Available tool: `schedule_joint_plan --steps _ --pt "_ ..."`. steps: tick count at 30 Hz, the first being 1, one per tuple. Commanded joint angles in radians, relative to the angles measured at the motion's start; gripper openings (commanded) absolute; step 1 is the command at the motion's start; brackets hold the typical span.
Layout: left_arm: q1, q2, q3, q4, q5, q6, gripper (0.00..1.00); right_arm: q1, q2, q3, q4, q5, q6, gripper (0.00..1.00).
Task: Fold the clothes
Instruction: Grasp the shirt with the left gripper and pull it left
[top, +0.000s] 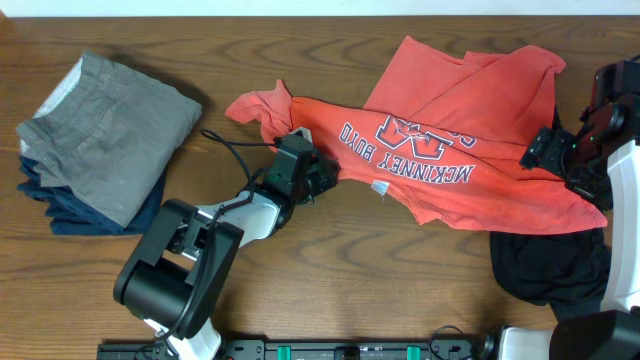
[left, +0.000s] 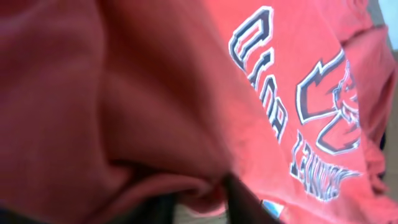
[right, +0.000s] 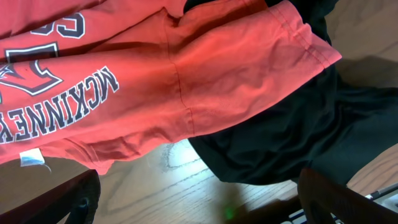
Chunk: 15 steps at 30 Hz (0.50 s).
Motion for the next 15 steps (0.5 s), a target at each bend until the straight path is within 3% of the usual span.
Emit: schedule_joint_plan --steps 1,6,12,15 --pt "0.01 0.005 -0.001 0.006 -0.038 0.011 0.06 -0.006 0.0 0.005 -0.002 -0.001 -0.016 0.99" --pt "0.048 -0.048 -0.001 -0.023 0.023 0.078 0.06 -0.006 0.0 0.005 -0.002 0.0 -0.016 0.99" --pt "0.168 -0.322 0.011 -0.333 0.011 0.317 0.06 -0.006 0.0 -0.008 0.01 0.006 -0.016 0.99" --pt "0.291 -0.48 0.03 -0.451 -0.079 0.357 0.06 -0.006 0.0 -0.026 0.019 0.006 -0.016 0.99"
